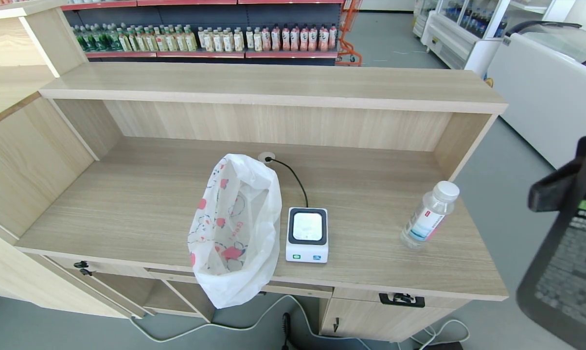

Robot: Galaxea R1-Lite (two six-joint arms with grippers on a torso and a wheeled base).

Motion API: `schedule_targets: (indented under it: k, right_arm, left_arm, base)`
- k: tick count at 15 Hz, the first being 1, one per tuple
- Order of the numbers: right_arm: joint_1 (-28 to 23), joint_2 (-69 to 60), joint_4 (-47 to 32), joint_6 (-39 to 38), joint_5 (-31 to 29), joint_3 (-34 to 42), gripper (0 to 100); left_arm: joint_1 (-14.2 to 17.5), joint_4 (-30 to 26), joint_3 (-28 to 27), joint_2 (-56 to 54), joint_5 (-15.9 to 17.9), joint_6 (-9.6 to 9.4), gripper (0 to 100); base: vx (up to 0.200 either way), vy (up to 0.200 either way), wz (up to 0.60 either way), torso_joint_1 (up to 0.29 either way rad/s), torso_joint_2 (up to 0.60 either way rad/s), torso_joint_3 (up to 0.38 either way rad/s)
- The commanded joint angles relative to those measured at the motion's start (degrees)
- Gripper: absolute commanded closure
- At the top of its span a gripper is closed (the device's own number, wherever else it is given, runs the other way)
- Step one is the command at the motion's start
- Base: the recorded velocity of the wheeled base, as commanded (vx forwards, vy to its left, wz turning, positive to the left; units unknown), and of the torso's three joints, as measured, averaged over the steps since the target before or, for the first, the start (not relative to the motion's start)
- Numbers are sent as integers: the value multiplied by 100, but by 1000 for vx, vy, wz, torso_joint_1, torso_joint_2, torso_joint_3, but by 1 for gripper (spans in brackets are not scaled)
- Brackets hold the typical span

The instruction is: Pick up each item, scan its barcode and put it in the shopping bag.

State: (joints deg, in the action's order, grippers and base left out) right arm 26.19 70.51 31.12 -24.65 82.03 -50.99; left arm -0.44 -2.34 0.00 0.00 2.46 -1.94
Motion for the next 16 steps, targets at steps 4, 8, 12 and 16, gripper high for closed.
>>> schedule_targets:
  k: [4, 8, 12, 16]
  right_arm:
    - [141, -424, 34, -14, 322, 125, 100]
    - [150, -503, 52, 540, 305, 204, 100]
    - [379, -116, 61, 1612, 314, 213, 100]
    - [370, 393, 131, 3019, 261, -253, 100]
  left_arm:
    - [0, 6, 0, 0, 0, 0, 0]
    - [0, -3, 0, 0, 0, 0, 0]
    - [0, -3, 0, 0, 0, 0, 0]
    - [0, 6, 0, 0, 0, 0, 0]
  base:
    - [0, 0, 0, 0, 0, 0]
    - [0, 0, 0, 0, 0, 0]
    - [0, 0, 0, 0, 0, 0]
    - [0, 0, 0, 0, 0, 0]
